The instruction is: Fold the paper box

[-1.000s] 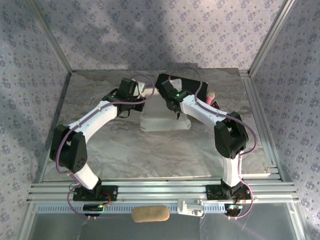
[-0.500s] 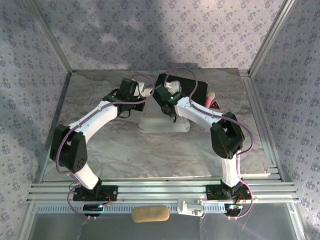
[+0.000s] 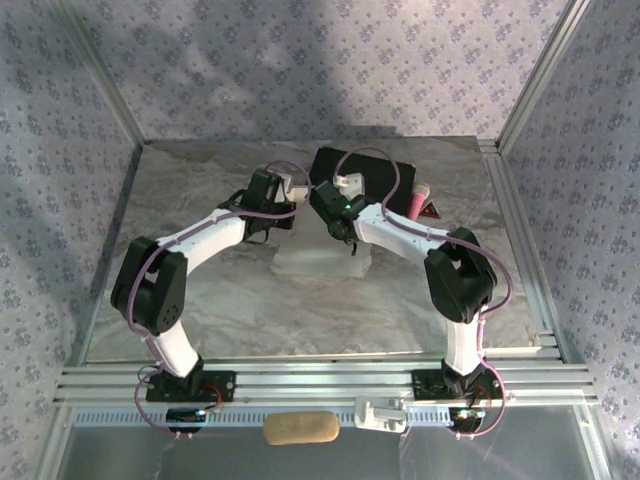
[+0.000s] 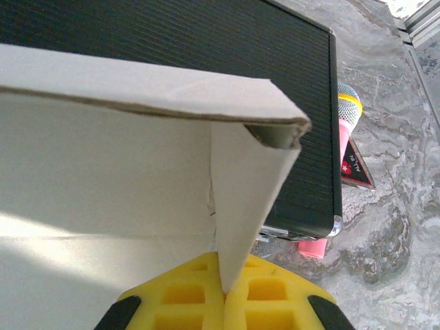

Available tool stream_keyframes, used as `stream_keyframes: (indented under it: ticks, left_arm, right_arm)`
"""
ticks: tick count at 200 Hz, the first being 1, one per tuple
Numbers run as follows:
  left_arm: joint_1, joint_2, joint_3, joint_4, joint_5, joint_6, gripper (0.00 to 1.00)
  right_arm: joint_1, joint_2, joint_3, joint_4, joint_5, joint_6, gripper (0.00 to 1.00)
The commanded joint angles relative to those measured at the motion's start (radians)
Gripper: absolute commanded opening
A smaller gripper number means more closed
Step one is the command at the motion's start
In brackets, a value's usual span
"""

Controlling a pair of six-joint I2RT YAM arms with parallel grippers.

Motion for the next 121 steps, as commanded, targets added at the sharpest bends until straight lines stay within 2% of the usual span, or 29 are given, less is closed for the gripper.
stream_keyframes:
  ticks: [1,59,121]
  left_arm:
    - [-0.007,0.034,-0.003,0.087,-0.022,-0.014,0.00]
    - [0.006,0.110,-0.034,0.180,0.011,-0.036,0.00]
    - [0.053,0.161,-0.065,0.280,0.126,-0.078,0.10]
  right_arm:
    - [0.010,0.001,-0.015,0.004,0.019,0.022,0.00]
    - [0.007,0.023,-0.023,0.017,0.007,-0.005,0.00]
    - [-0.004,0.036,-0.040,0.074,-0.017,-0.039,0.00]
